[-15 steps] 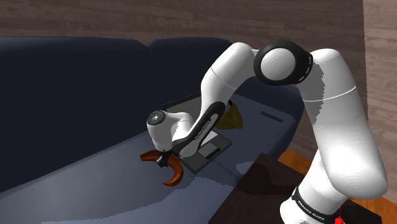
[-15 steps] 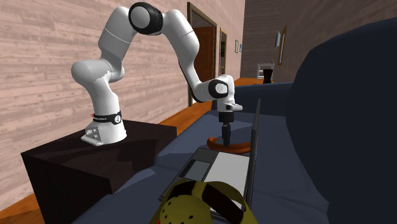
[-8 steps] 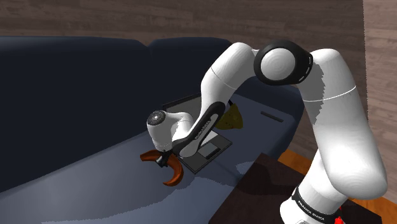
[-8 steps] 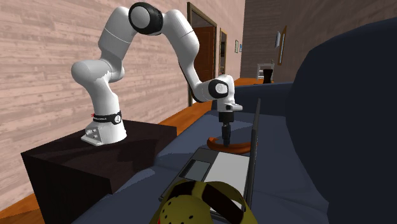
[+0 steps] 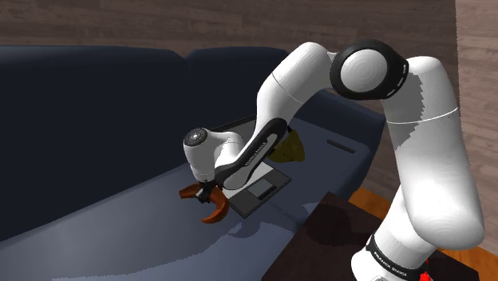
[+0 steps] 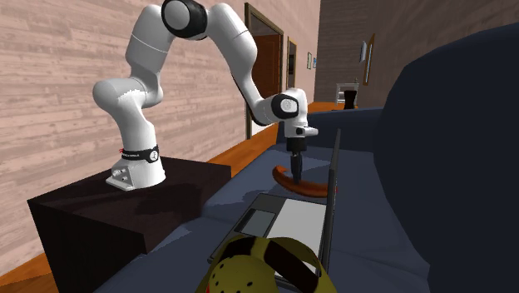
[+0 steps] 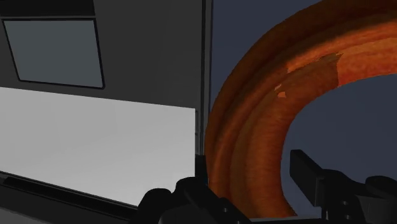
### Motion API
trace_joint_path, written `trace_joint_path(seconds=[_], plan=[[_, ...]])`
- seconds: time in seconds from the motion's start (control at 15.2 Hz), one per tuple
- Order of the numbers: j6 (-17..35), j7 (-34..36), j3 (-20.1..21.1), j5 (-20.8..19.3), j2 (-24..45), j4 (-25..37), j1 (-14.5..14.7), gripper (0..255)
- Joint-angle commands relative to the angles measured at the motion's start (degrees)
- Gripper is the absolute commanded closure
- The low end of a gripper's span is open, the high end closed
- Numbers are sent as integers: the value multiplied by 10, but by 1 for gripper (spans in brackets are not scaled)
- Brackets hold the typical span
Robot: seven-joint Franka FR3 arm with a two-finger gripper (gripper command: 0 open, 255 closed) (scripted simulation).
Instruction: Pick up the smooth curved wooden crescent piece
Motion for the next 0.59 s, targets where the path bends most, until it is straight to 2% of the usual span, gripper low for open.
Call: trace_joint_path(seconds=[0.0,0.53], plan=[[-9,-7,6,9,-16,-6,-3,255],[-35,-33,21,35,-54,-14,-13,255]])
